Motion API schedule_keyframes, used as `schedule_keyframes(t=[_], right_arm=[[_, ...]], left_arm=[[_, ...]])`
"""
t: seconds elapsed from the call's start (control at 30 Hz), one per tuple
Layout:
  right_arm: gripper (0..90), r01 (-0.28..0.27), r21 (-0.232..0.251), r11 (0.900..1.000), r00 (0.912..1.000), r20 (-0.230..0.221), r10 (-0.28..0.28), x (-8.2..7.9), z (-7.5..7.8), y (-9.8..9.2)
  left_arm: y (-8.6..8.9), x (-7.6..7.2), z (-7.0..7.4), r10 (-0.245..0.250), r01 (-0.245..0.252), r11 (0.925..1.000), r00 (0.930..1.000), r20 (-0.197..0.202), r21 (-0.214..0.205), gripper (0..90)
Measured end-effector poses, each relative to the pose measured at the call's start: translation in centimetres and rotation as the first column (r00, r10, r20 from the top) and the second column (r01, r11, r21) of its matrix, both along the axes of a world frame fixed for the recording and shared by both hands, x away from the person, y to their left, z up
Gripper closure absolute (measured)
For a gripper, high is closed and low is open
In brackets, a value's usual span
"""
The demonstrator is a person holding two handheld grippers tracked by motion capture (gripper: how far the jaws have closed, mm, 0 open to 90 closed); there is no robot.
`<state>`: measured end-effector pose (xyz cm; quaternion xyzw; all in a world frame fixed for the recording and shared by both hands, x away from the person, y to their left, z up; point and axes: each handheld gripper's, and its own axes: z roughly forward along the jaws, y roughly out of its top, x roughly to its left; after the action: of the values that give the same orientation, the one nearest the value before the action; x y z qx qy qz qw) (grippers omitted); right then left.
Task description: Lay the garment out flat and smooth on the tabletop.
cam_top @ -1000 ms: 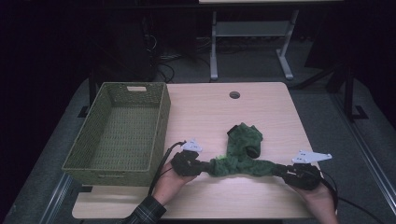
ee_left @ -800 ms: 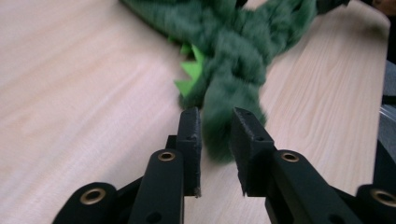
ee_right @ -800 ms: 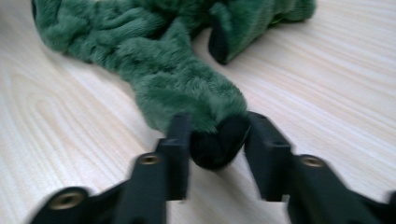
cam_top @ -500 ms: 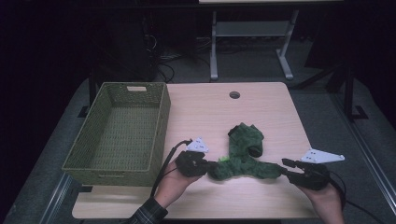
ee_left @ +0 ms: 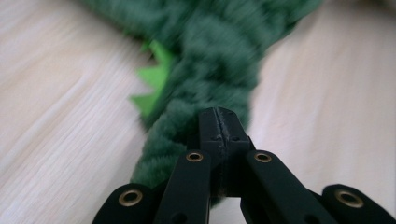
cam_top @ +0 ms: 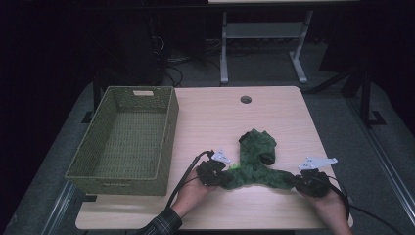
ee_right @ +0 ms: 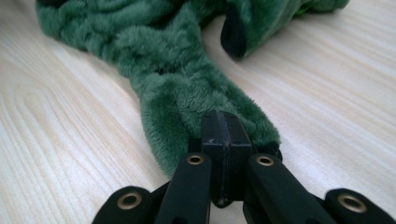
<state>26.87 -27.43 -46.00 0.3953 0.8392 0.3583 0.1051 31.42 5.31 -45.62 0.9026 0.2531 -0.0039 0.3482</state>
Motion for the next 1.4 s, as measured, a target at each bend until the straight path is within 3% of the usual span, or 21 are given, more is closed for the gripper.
schedule_keyframes(t=[0.07, 0.17, 0.2, 0.4, 0.43, 0.77, 0.8, 0.87, 0.97, 1.13, 1.4], right_arm=[[89.7, -0.004, -0.002, 1.0, 1.0, -0.008, 0.004, 0.0, -0.2, 0.2], [89.8, -0.012, -0.012, 0.9999, 0.9999, -0.012, 0.011, 0.1, -0.3, 0.5], [89.8, -0.02, -0.017, 0.9997, 0.9997, -0.012, 0.019, 0.0, -0.4, 0.6], [89.8, -0.047, -0.024, 0.9986, 0.9987, -0.02, 0.046, -0.1, -0.5, 1.4], [89.8, -0.053, -0.025, 0.9983, 0.9984, -0.022, 0.052, -0.2, -0.5, 1.5], [90.0, -0.088, -0.025, 0.9958, 0.9951, -0.047, 0.087, -2.4, -0.5, 2.2], [89.9, -0.09, -0.02, 0.9958, 0.9951, -0.043, 0.089, -2.5, -0.5, 2.3], [87.5, -0.096, -0.028, 0.995, 0.9946, -0.043, 0.094, -2.6, -0.5, 2.3], [79.9, -0.089, 0.006, 0.996, 0.9955, -0.032, 0.089, -2.5, 0.1, 2.3], [72.8, -0.064, 0.031, 0.9975, 0.9978, 0.019, 0.063, -1.8, 1.3, 2.3], [66.2, -0.032, 0.048, 0.9983, 0.9993, 0.022, 0.031, -0.1, 1.7, 2.6]], left_arm=[[0.3, 0.3, -0.3, -0.002, 0.002, 0.9997, 1.0, 0.001, 0.023, 89.9], [0.7, 0.3, -0.4, 0.014, -0.014, 0.9997, 0.9999, -0.003, 0.018, 90.0], [1.0, 0.4, -0.3, -0.003, 0.002, 0.9993, 1.0, 0.004, 0.038, 90.0], [2.8, -0.2, -0.2, -0.006, 0.007, 0.9991, 0.9997, -0.024, 0.042, 90.0], [3.0, -0.5, -0.3, 0.001, 0.0, 0.9996, 0.9995, -0.032, 0.028, 90.0], [5.0, -2.4, -0.2, -0.023, 0.024, 0.9995, 0.9983, -0.053, 0.019, 89.9], [5.1, -2.5, -0.1, -0.038, 0.04, 0.9986, 0.9979, -0.052, 0.036, 89.9], [5.0, -2.7, 0.0, -0.033, 0.033, 0.9993, 0.9977, -0.06, 0.015, 88.9], [4.7, -2.5, 0.9, -0.032, 0.031, 0.9993, 0.9983, -0.048, -0.021, 79.3], [4.0, -1.1, 2.9, -0.029, 0.028, 0.9981, 0.9995, -0.008, -0.055, 68.3], [2.0, 3.2, 4.7, -0.019, 0.023, 0.9956, 0.9984, 0.053, -0.09, 56.8]])
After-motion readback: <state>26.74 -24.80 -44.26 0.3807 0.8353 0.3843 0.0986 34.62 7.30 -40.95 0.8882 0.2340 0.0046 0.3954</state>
